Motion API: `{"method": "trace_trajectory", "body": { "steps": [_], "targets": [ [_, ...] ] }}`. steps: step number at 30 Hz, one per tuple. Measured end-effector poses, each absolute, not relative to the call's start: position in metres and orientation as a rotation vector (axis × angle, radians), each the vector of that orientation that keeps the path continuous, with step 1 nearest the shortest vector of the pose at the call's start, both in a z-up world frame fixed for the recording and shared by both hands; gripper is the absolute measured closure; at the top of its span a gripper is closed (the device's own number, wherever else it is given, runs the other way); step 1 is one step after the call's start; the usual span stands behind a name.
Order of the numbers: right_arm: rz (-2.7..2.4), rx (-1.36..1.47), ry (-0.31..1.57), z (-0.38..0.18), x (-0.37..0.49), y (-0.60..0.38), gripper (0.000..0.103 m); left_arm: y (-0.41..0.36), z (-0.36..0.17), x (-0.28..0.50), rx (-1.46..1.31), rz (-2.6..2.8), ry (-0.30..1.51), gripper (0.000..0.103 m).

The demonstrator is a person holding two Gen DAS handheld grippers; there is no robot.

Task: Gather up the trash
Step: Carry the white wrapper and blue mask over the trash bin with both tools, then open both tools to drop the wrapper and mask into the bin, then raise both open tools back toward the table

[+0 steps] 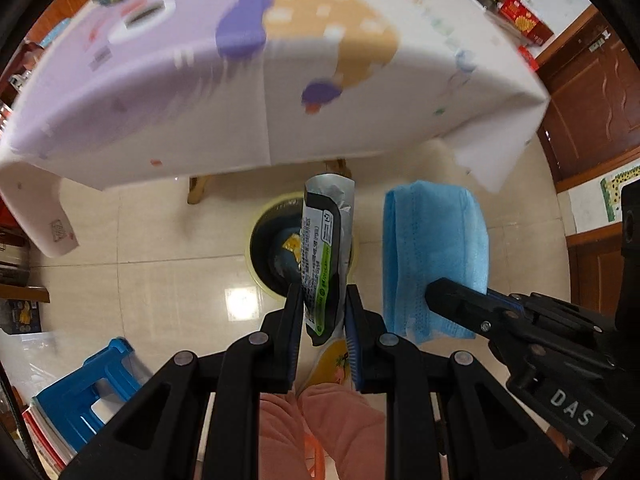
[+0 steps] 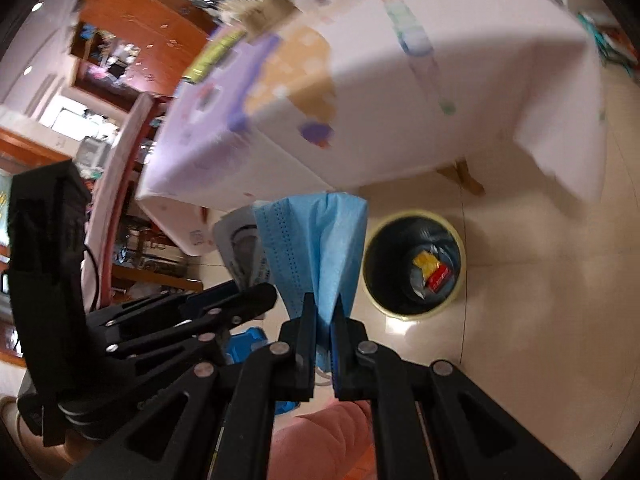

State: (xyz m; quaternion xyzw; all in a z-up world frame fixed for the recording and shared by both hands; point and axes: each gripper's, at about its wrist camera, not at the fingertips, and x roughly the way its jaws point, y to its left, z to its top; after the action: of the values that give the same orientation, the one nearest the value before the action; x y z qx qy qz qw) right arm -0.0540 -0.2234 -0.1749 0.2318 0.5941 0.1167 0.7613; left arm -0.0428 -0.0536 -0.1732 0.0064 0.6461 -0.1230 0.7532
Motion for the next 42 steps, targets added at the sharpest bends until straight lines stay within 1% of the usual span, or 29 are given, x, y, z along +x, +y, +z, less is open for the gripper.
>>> {"method": "trace_trajectory", "body": {
  "steps": [4, 10, 12, 13, 16, 17, 18, 19, 20, 21, 23, 25, 28, 33, 38, 42],
  "targets": [
    [0.179, 0.523, 1.349, -0.235, -0.046, -0.225, 0.098, -0.050, -0.225, -0.029, 0.012, -0.280, 1.442, 0.085],
    [0.073, 0.566, 1.421, -0.348, -0.024, -0.232, 0.097, -0.050, -0.327, 0.001, 0.009, -0.275, 1.496, 0.083],
    [0.055, 0.567, 1.426, -0.377, -0.016, -0.233, 0.096, -0.052, -0.357, 0.010, 0.017, -0.267, 1.503, 0.077],
    [0.044, 0.567, 1.430, -0.395, -0.011, -0.234, 0.094, -0.052, -0.371, 0.014, 0.018, -0.264, 1.505, 0.070],
    [0.038, 0.573, 1.444, -0.436, 0.002, -0.236, 0.094, -0.056, -0.403, 0.025, 0.018, -0.262, 1.508, 0.059],
    [0.037, 0.573, 1.460, -0.448, 0.006, -0.237, 0.094, -0.057, -0.415, 0.027, 0.021, -0.263, 1.511, 0.053],
    [0.033, 0.571, 1.472, -0.457, 0.009, -0.236, 0.092, -0.058, -0.424, 0.029, 0.026, -0.260, 1.511, 0.047],
    [0.028, 0.568, 1.480, -0.466, 0.012, -0.235, 0.090, -0.058, -0.431, 0.030, 0.035, -0.252, 1.512, 0.044],
    [0.023, 0.566, 1.487, -0.474, 0.014, -0.234, 0.086, -0.058, -0.439, 0.031, 0.047, -0.242, 1.518, 0.038],
    [0.015, 0.565, 1.490, -0.481, 0.014, -0.234, 0.080, -0.058, -0.443, 0.031, 0.049, -0.240, 1.519, 0.034],
    [0.008, 0.567, 1.475, -0.485, 0.014, -0.235, 0.076, -0.058, -0.446, 0.032, 0.059, -0.230, 1.508, 0.032],
    [0.016, 0.576, 1.464, -0.488, 0.012, -0.235, 0.076, -0.058, -0.448, 0.029, 0.079, -0.224, 1.494, 0.030],
    [0.020, 0.581, 1.453, -0.485, 0.011, -0.234, 0.076, -0.054, -0.445, 0.027, 0.098, -0.222, 1.479, 0.029],
    [0.046, 0.555, 1.424, -0.471, 0.010, -0.226, 0.076, -0.046, -0.426, 0.020, 0.113, -0.218, 1.449, 0.029],
    [0.058, 0.531, 1.419, -0.439, 0.006, -0.221, 0.076, -0.036, -0.390, 0.009, 0.108, -0.208, 1.425, 0.029],
    [0.070, 0.526, 1.404, -0.387, 0.001, -0.218, 0.076, -0.029, -0.341, 0.000, 0.101, -0.206, 1.412, 0.029]
  ]
}}
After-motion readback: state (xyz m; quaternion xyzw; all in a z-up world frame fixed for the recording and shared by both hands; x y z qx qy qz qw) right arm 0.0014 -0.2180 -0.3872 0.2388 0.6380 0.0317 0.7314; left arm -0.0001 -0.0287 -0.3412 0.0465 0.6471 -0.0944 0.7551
